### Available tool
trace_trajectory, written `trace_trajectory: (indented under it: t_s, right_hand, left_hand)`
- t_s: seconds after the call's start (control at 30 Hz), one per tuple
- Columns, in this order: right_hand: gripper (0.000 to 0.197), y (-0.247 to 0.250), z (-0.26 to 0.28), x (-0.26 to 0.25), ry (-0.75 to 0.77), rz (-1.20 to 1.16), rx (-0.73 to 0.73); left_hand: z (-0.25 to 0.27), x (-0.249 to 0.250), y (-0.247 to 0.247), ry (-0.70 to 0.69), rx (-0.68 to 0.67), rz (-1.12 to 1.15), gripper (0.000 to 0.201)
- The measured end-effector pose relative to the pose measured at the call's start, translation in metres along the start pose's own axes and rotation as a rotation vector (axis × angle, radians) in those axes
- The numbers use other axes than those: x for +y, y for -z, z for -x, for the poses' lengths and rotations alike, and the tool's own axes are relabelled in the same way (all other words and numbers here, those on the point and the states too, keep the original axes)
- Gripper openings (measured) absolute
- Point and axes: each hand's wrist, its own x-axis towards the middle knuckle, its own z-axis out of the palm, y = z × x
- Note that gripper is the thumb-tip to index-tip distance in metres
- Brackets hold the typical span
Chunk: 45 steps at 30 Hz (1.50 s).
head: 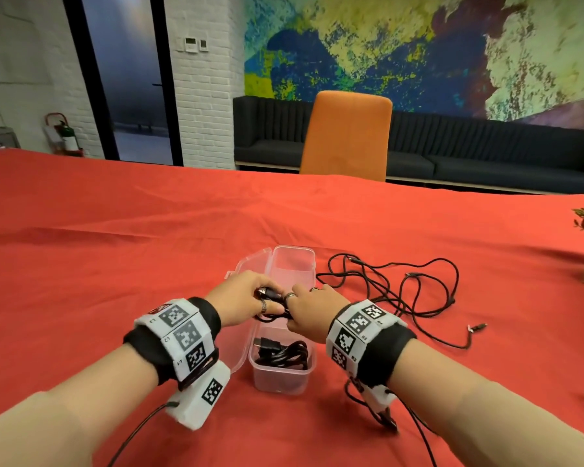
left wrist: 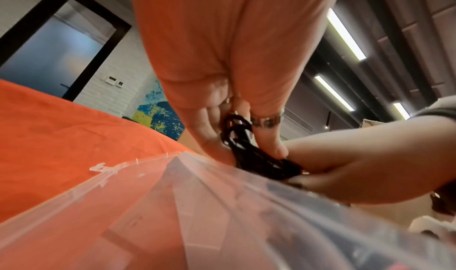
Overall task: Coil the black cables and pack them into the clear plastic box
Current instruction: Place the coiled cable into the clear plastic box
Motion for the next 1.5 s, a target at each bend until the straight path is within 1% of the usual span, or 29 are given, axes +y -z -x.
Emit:
trace_trajectory:
  t_s: [0.07, 0.13, 0.23, 0.33, 0.4, 0.47, 0.5, 0.53, 0.6, 0.63, 0.7, 0.8, 0.83, 0.87, 0.93, 1.0, 1.07, 1.1, 1.17, 1.2, 1.27, 1.37, 1.43, 1.5]
  right_hand:
    - [0.039, -0.001, 0.001, -0.002, 0.006, 0.036, 0.004]
    - [0.046, -0.001, 0.002, -0.004, 0.011, 0.060, -0.004]
    - [0.054, 0.000, 0.005, -0.006, 0.029, 0.093, 0.009]
    - [0.058, 0.000, 0.008, -0.006, 0.041, 0.094, 0.020]
    - [0.059, 0.001, 0.010, 0.000, 0.036, -0.013, 0.005]
    - [0.064, 0.002, 0.011, 0.011, -0.010, -0.289, -0.010]
    - [0.065, 0.002, 0.013, 0.017, -0.029, -0.417, 0.001]
    - [0.061, 0.001, 0.014, 0.022, -0.034, -0.489, 0.023]
    - [0.043, -0.002, 0.017, 0.027, -0.019, -0.521, 0.075]
    - [0.035, -0.003, 0.018, 0.026, -0.015, -0.515, 0.087]
    - [0.027, -0.003, 0.019, 0.021, -0.004, -0.442, 0.084]
    - [0.027, -0.002, 0.019, 0.011, 0.057, -0.102, 0.067]
    - [0.028, -0.002, 0.020, 0.007, 0.076, -0.023, 0.070]
    - [0.029, -0.003, 0.021, 0.005, 0.085, 0.013, 0.070]
    - [0.030, -0.004, 0.023, 0.003, 0.088, 0.042, 0.061]
    - [0.031, -0.006, 0.023, 0.003, 0.083, 0.055, 0.061]
    - [0.031, -0.008, 0.022, 0.003, 0.073, 0.056, 0.058]
    - [0.031, -0.010, 0.022, 0.003, 0.071, 0.051, 0.060]
    - [0.031, -0.011, 0.021, 0.003, 0.071, 0.045, 0.069]
    - [0.031, -0.012, 0.020, 0.003, 0.068, 0.040, 0.072]
    - [0.031, -0.012, 0.019, 0.005, 0.067, 0.030, 0.065]
    - [0.032, -0.013, 0.016, 0.004, 0.062, 0.011, 0.046]
    - [0.036, -0.013, 0.015, 0.003, 0.064, 0.015, 0.036]
    - [0.044, -0.014, 0.014, 0.004, 0.063, 0.069, 0.027]
  left_hand:
    - [0.001, 0.002, -0.001, -0.013, -0.009, -0.082, 0.028]
    - [0.001, 0.003, -0.003, -0.014, -0.029, -0.145, 0.030]
    - [0.001, 0.004, -0.006, -0.018, -0.028, -0.202, 0.030]
    - [0.000, 0.007, -0.008, -0.011, -0.030, -0.244, 0.032]
    - [-0.001, 0.005, -0.009, 0.002, -0.023, -0.264, 0.036]
    - [-0.004, 0.003, -0.014, 0.004, -0.027, -0.331, 0.042]
    - [-0.003, 0.003, -0.017, 0.004, -0.034, -0.374, 0.041]
    - [-0.003, 0.004, -0.020, 0.005, -0.037, -0.408, 0.037]
    - [-0.004, 0.005, -0.023, 0.007, -0.052, -0.439, 0.026]
    - [-0.005, 0.006, -0.023, 0.009, -0.058, -0.462, 0.023]
    - [-0.005, 0.008, -0.026, -0.004, -0.096, -0.560, 0.023]
    - [-0.001, 0.012, -0.037, -0.031, -0.183, -0.742, 0.033]
    - [0.001, 0.012, -0.037, -0.021, -0.203, -0.747, 0.035]
    - [0.003, 0.012, -0.035, -0.012, -0.212, -0.697, 0.036]
    - [0.004, 0.011, -0.022, 0.022, -0.215, -0.479, 0.041]
    - [0.006, 0.010, -0.007, 0.030, -0.187, -0.315, 0.043]
    - [0.008, 0.011, 0.001, 0.029, -0.153, -0.267, 0.046]
    - [0.008, 0.010, 0.003, 0.032, -0.148, -0.251, 0.051]
    - [0.009, 0.010, 0.007, 0.055, -0.174, -0.176, 0.061]
    - [0.010, 0.011, 0.009, 0.062, -0.193, -0.135, 0.063]
    - [0.011, 0.011, 0.012, 0.053, -0.205, -0.112, 0.058]
    - [0.012, 0.014, 0.010, 0.023, -0.161, -0.228, 0.047]
    - [0.013, 0.017, 0.007, -0.003, -0.115, -0.404, 0.040]
    - [0.015, 0.021, 0.003, -0.024, -0.089, -0.557, 0.037]
